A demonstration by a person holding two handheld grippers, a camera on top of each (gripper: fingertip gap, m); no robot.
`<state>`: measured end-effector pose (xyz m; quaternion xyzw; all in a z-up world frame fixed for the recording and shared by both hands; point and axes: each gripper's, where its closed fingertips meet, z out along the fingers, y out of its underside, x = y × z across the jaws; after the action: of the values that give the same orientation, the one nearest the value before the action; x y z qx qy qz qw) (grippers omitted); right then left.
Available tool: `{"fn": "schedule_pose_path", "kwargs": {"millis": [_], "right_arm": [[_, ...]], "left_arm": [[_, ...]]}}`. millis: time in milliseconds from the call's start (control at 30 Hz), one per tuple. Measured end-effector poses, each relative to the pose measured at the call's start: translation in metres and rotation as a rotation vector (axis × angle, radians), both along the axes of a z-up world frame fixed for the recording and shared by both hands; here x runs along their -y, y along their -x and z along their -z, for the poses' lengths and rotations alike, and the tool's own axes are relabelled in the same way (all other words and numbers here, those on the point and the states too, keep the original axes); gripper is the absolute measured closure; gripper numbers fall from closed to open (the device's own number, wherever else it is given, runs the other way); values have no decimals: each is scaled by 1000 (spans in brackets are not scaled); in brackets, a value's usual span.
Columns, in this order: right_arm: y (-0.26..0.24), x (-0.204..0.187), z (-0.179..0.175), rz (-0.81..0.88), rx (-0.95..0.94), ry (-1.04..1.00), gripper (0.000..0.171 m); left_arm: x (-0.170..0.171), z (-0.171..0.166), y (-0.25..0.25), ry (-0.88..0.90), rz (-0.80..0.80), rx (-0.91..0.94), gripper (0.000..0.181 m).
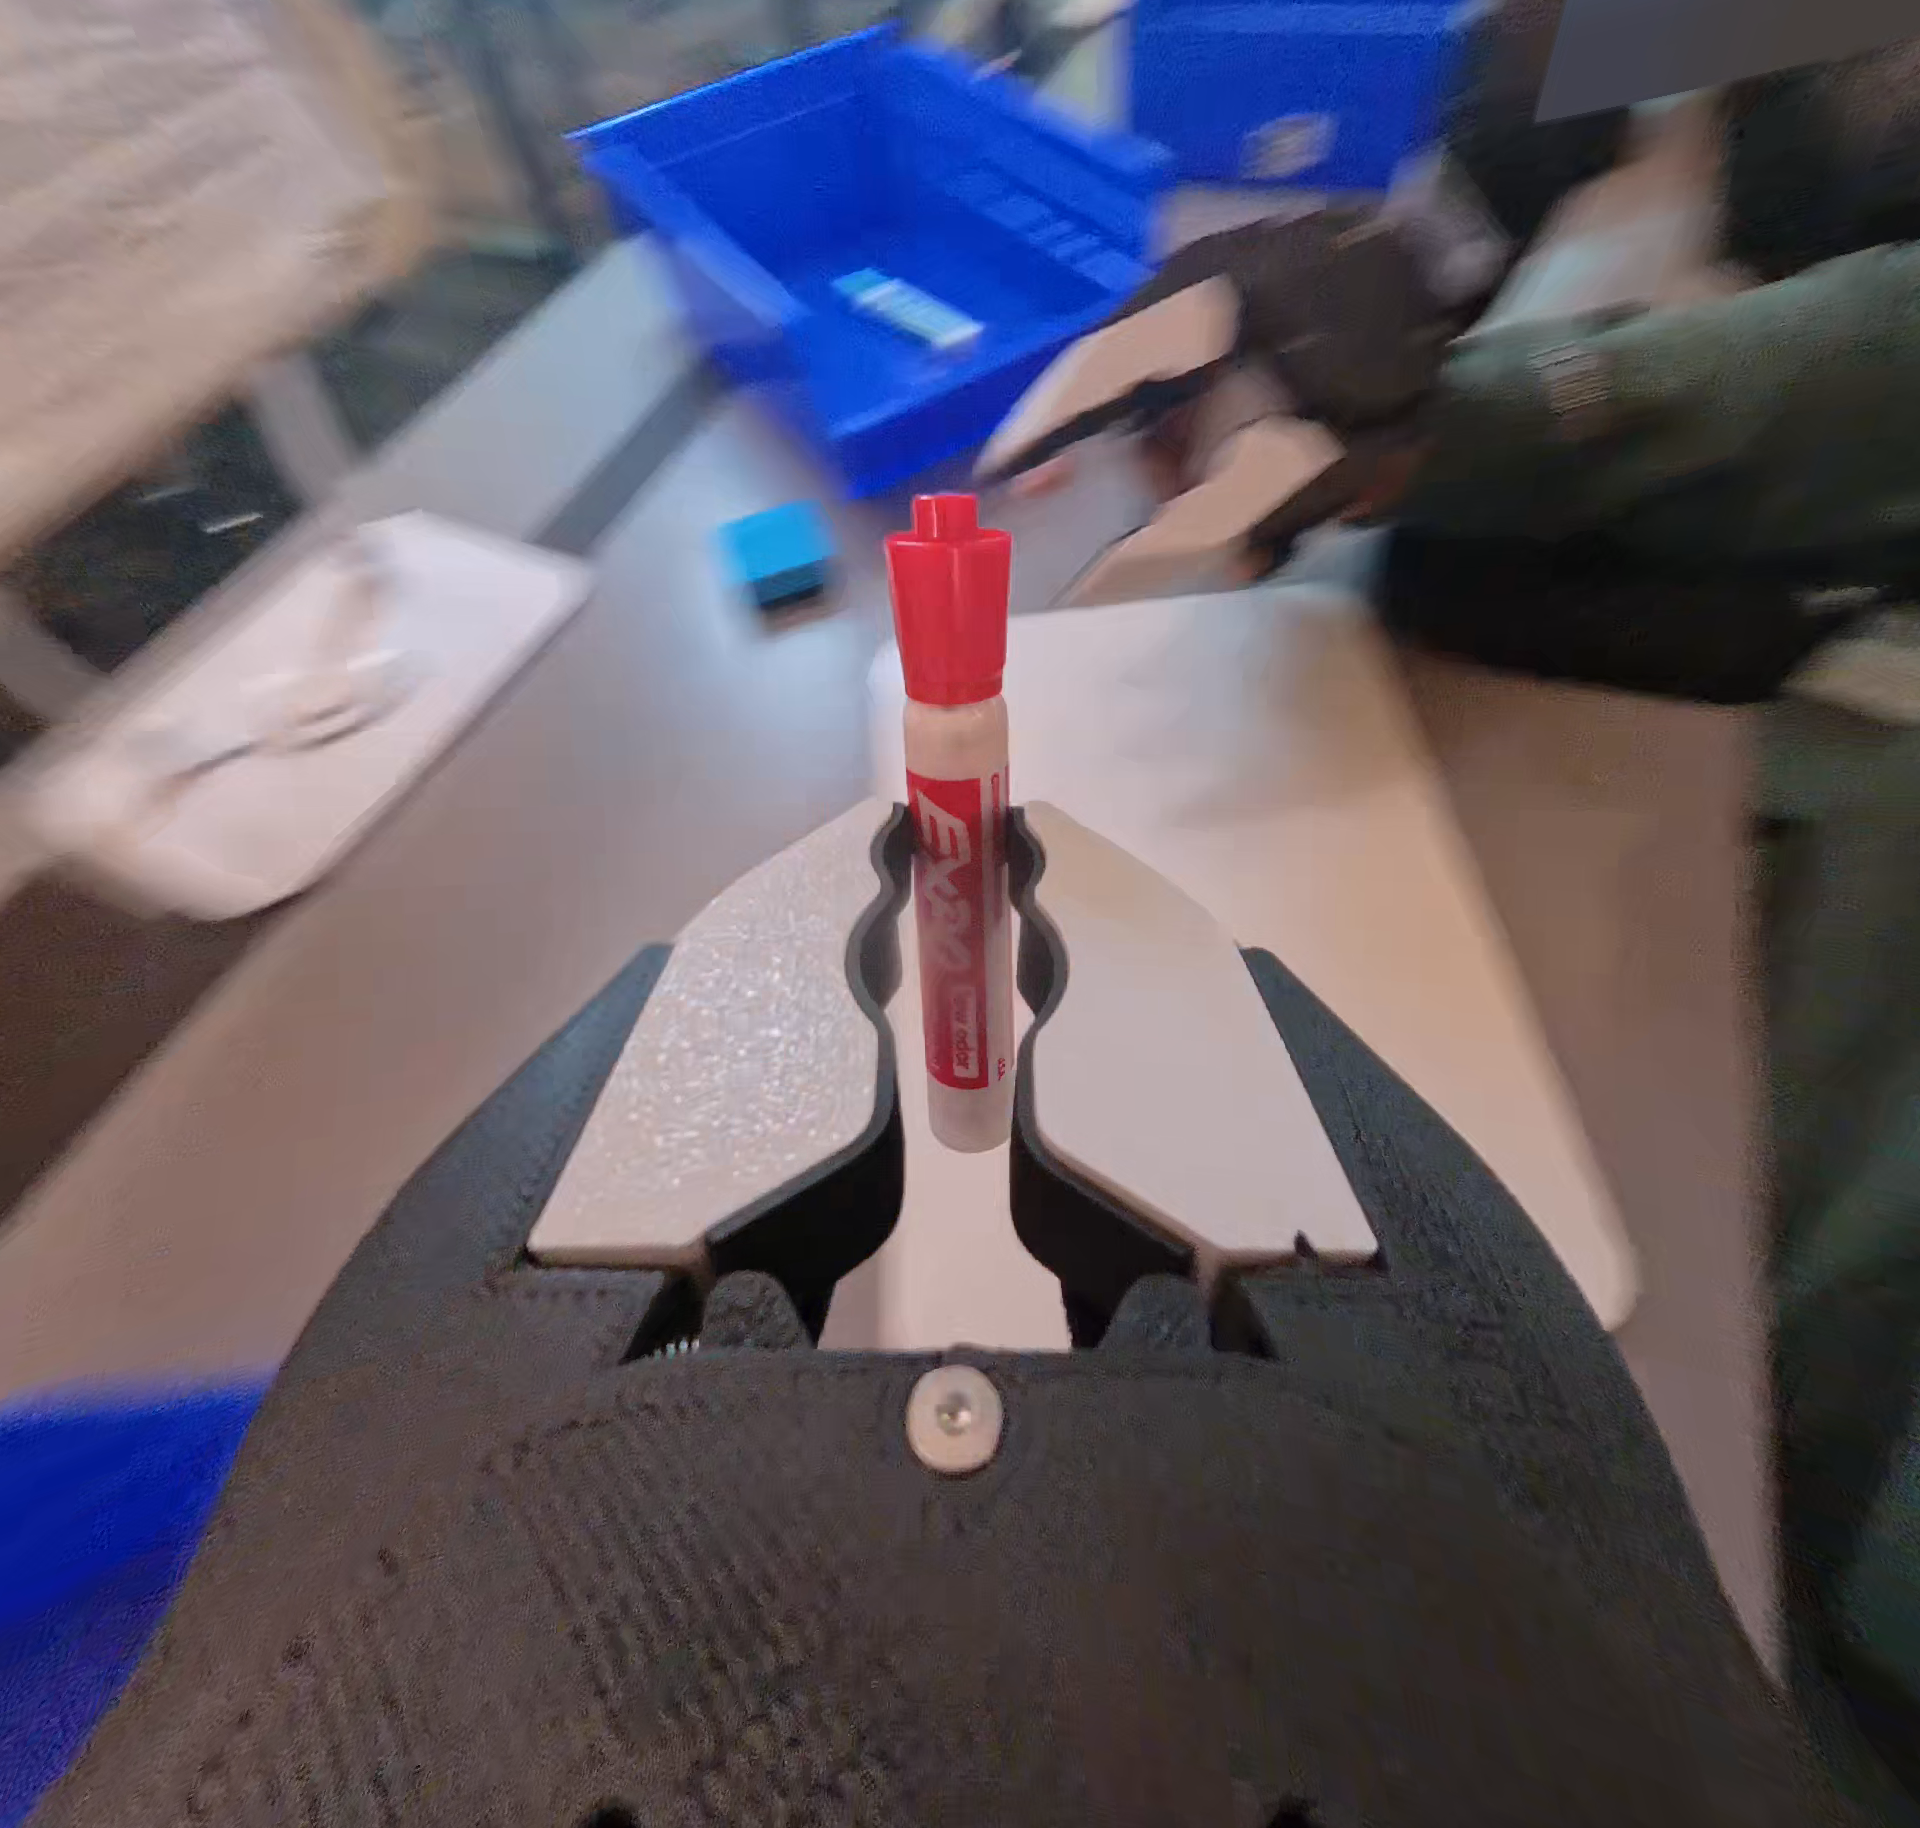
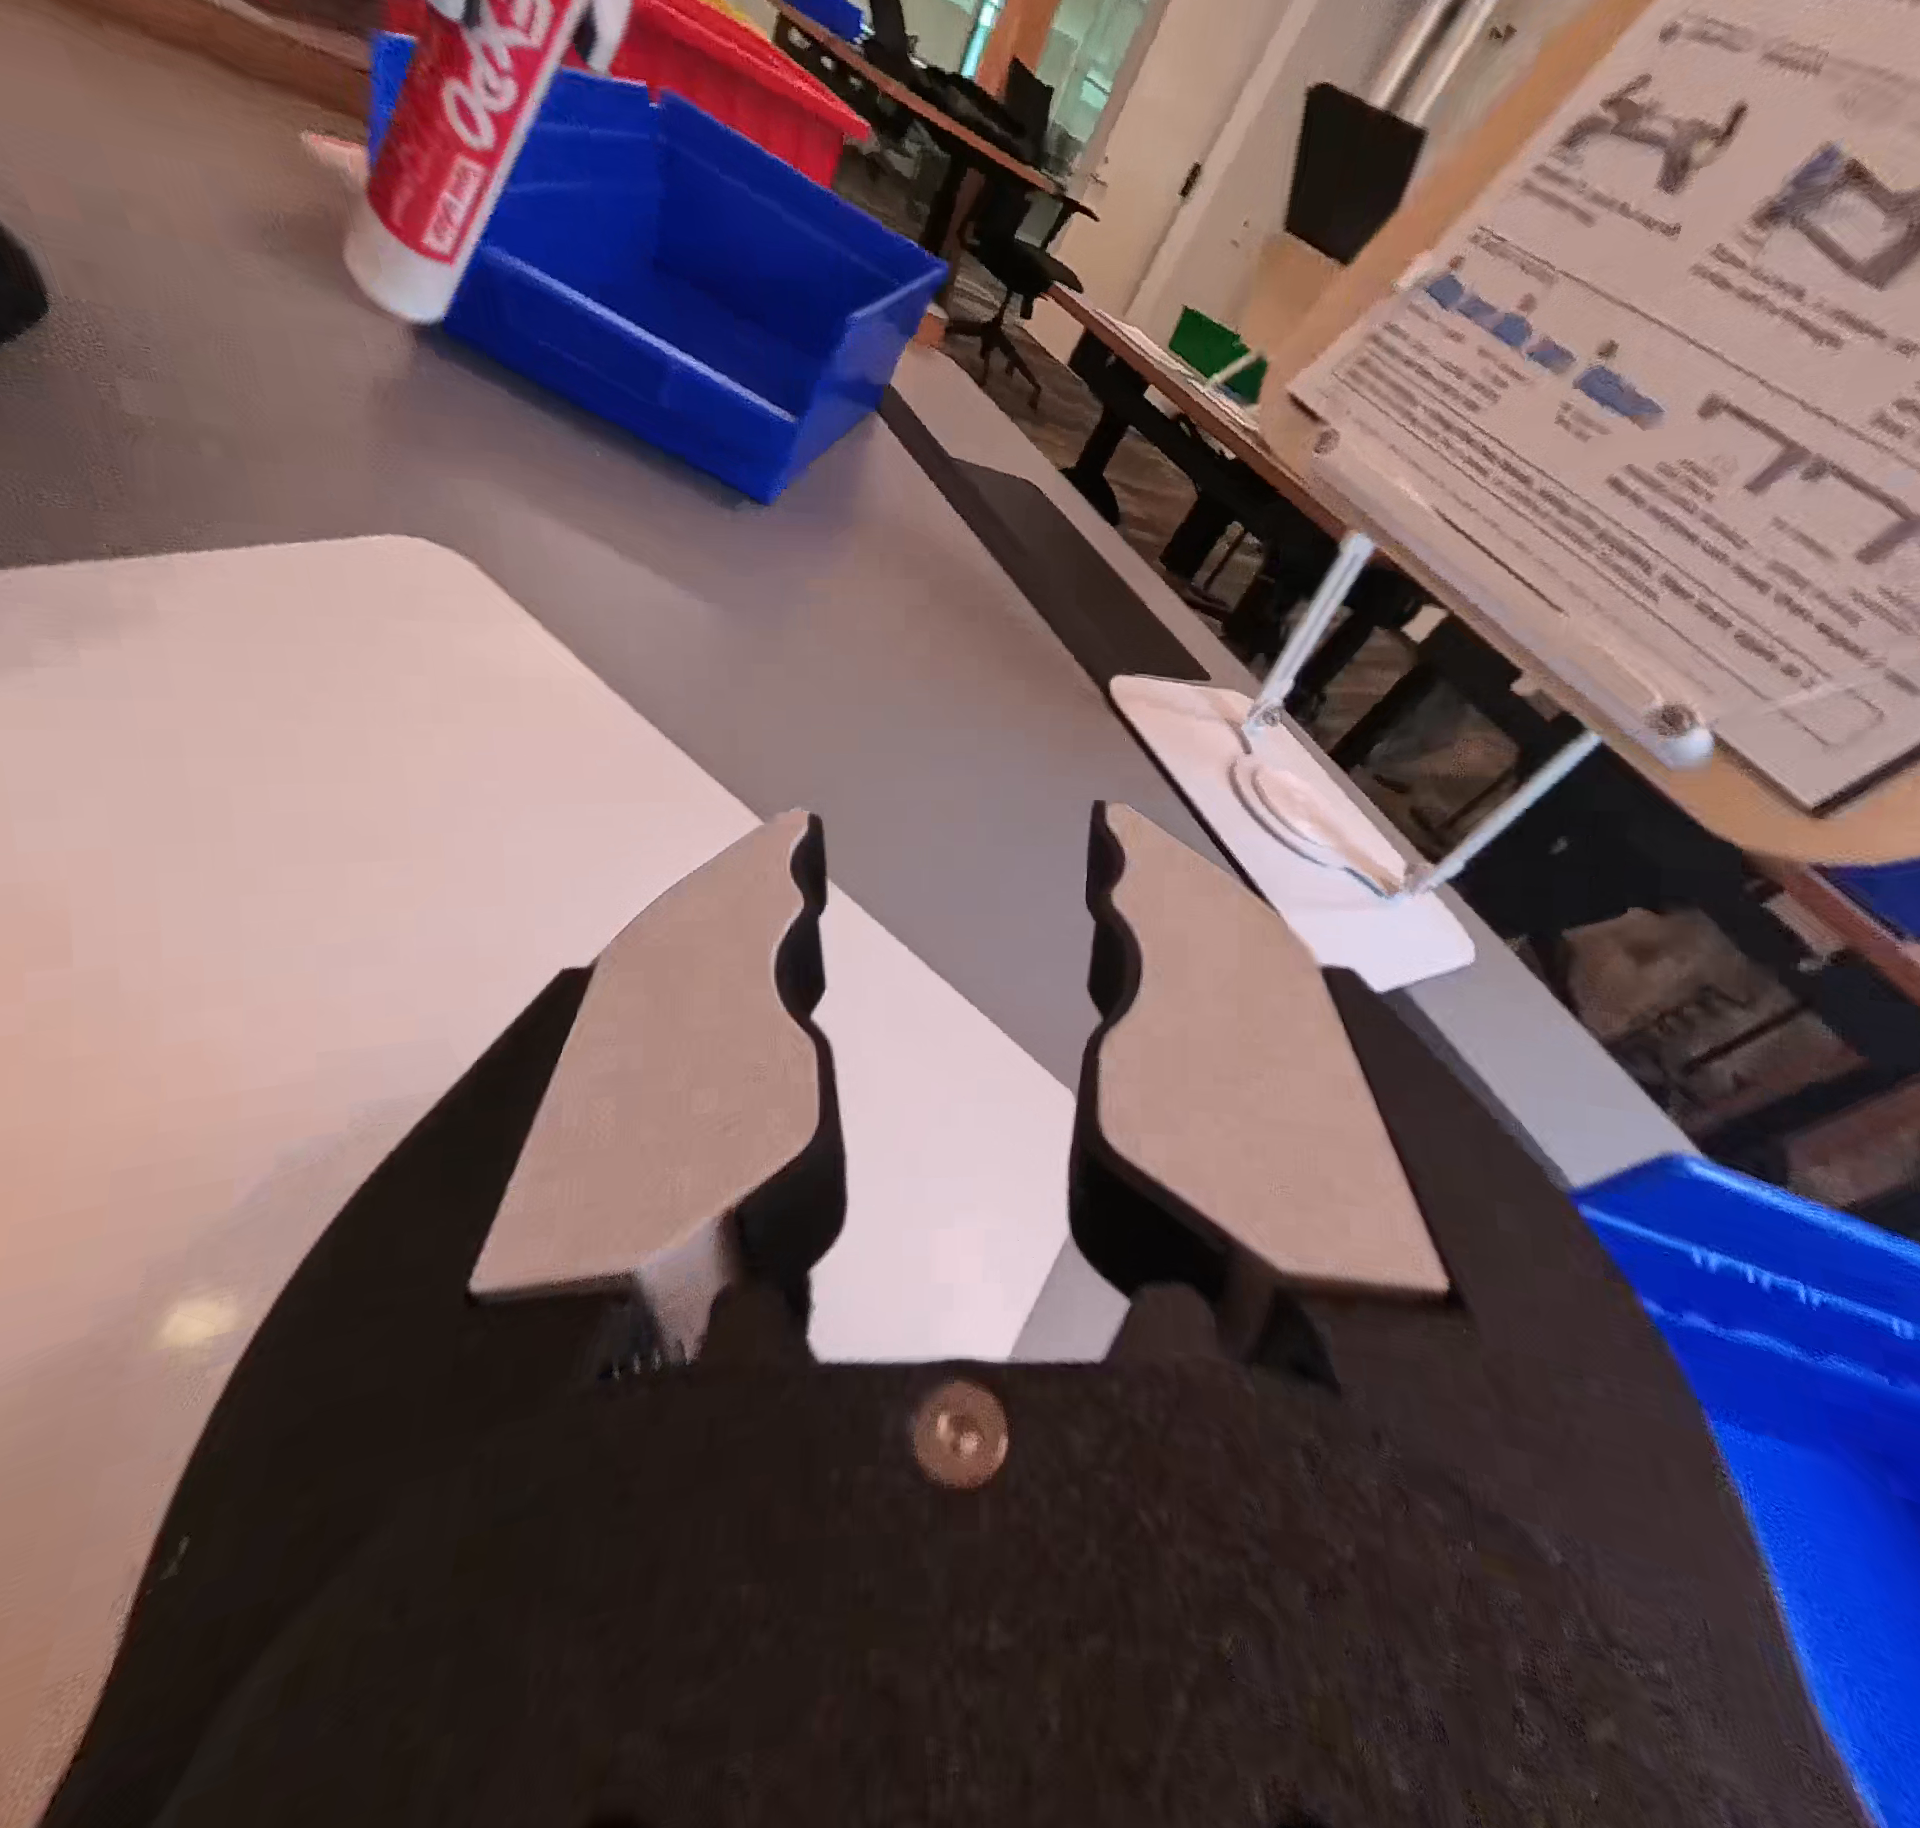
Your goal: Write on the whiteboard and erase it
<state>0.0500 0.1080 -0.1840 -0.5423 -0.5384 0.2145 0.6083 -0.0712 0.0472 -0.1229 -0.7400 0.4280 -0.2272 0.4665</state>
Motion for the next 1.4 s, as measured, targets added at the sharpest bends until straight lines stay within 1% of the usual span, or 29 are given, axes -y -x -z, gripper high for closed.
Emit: {"fn": "schedule_pose_path", "kwargs": {"millis": [67, 100, 200, 267, 333, 400, 500, 533, 567, 600, 633, 733, 800, 867, 967, 1067, 1167, 1267, 1333, 1400], "right_arm": [[12, 23, 2, -85, 43, -74, 117], [18, 37, 2, -131, 55, -99, 113], [39, 77, -3, -233, 53, -131, 102], [55, 93, -3, -248, 75, -151, 95], [70, 96, 2, -212, 112, -183, 91], [79, 87, 1, -135, 114, -207, 95], [84, 66, -2, -18, 83, -181, 101], [84, 61, -5, 2, 63, -178, 103], [82, 56, -10, 20, 39, -188, 114], [80, 52, -15, 31, 20, -205, 120], [78, 49, -21, 34, 2, -224, 122], [74, 50, -26, 8, -16, -230, 123], [75, 56, -22, -23, -10, -251, 123], [77, 61, -16, -36, 0, -271, 123], [81, 67, -17, -56, -5, -303, 138], [78, 76, -21, -102, -26, -308, 139], [74, 79, -21, -135, -22, -260, 140], [68, 79, -26, -173, -65, -130, 140], [62, 76, -31, -201, -111, -38, 140], [57, 76, -32, -253, -153, 78, 140]], "left_arm": [[23, 12, -45, 77, 168, 167, 163], [26, 16, -58, 98, 212, 253, 163], [16, 24, -74, 219, 231, 549, 163], [5, 30, -71, 322, 184, 741, 163], [-2, 34, -66, 391, 136, 900, 163], [-9, 38, -60, 422, 84, 995, 163], [-13, 32, -51, 436, 71, 1095, 163], [-12, 31, -51, 442, 77, 1107, 163], [-12, 31, -50, 441, 62, 1106, 163], [-10, 31, -48, 441, 65, 1112, 163], [-8, 31, -46, 448, 66, 1120, 163], [-7, 28, -38, 465, 56, 1166, 163], [-6, 23, -35, 465, 72, 1200, 163], [-3, 22, -39, 498, 104, 1192, 163], [6, 27, -52, 574, 149, 1199, 163], [12, 29, -59, 652, 164, 1264, 163], [15, 31, -64, 712, 191, 1256, 163], [16, 32, -65, 723, 236, 1192, 163], [9, 34, -58, 658, 219, 1135, 159], [6, 38, -54, 586, 222, 1036, 153]]}}
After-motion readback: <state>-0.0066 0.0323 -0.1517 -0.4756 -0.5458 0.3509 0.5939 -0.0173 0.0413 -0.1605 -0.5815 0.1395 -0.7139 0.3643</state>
